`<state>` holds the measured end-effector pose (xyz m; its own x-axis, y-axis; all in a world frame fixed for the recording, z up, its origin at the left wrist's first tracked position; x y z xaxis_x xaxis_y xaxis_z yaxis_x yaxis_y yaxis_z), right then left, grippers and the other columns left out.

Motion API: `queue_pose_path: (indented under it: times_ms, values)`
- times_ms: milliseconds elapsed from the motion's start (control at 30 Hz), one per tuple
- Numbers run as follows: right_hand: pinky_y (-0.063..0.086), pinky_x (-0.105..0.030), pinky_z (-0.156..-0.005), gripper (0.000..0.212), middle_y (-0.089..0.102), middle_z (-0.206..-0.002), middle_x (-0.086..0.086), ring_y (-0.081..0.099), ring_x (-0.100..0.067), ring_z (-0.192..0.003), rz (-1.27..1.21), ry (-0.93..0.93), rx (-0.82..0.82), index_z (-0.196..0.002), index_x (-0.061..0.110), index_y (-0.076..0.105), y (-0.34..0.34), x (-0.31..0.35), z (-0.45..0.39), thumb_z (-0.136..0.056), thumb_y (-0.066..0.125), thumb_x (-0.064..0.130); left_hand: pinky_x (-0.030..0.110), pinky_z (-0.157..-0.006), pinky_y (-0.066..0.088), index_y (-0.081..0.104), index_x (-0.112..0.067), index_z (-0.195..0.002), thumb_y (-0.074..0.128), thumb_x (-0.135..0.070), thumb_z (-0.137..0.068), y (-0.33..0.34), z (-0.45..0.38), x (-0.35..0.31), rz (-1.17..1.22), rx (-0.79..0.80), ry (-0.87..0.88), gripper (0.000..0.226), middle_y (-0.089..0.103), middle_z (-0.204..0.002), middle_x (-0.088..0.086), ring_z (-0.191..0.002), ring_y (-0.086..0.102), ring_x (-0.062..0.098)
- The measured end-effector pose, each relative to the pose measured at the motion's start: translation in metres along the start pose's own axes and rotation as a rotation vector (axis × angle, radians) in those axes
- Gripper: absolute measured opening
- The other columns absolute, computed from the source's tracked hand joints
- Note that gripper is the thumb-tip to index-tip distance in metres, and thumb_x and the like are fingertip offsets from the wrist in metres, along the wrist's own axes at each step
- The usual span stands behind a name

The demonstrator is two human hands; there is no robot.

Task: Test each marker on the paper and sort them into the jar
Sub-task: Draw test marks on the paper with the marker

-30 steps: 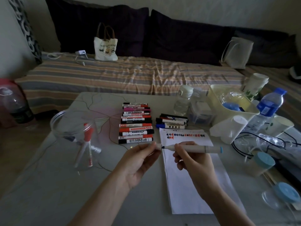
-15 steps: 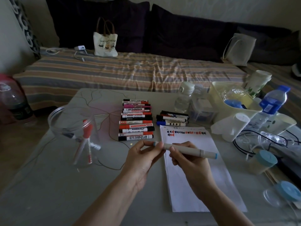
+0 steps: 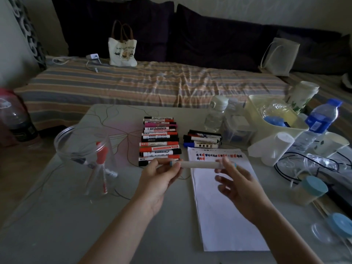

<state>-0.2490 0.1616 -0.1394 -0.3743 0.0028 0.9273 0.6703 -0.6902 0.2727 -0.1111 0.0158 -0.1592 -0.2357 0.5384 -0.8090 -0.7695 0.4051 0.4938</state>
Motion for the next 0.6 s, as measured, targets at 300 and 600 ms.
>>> queue_pose_path:
  times_ms: [300,600]
  values:
    - [0.048,-0.014,-0.06,0.01,0.064,-0.074,0.014,0.059,0.002,-0.065,1.202,-0.349,0.096,-0.1,0.03,0.067,0.001,0.003,-0.038,-0.089,0.066,0.028,0.022,-0.071,0.051,0.065,-0.016,-0.093,0.075,-0.006,-0.081,-0.004,-0.034,0.002,-0.533,-0.001,0.178,0.019,0.075,-0.091,-0.004,-0.086,0.071,0.011]
    - [0.048,-0.05,-0.092,0.025,0.066,-0.112,-0.008,0.057,-0.033,-0.105,1.349,-0.446,-0.379,-0.112,0.025,0.072,-0.044,0.057,-0.182,-0.09,0.066,0.032,0.01,-0.065,0.046,0.062,-0.026,-0.09,0.07,-0.019,-0.086,-0.016,-0.071,0.016,-1.367,0.086,0.447,0.011,0.062,-0.089,-0.015,-0.079,0.059,-0.002]
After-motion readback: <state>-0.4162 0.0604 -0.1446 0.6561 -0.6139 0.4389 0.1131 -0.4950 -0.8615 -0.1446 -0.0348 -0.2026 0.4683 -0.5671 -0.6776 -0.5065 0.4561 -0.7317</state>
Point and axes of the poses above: each hand's wrist, its own z-axis away from the middle knuckle, its own y-axis out of the palm, x = y × z, the point moved 7 cm from there along -z, towards the middle knuckle
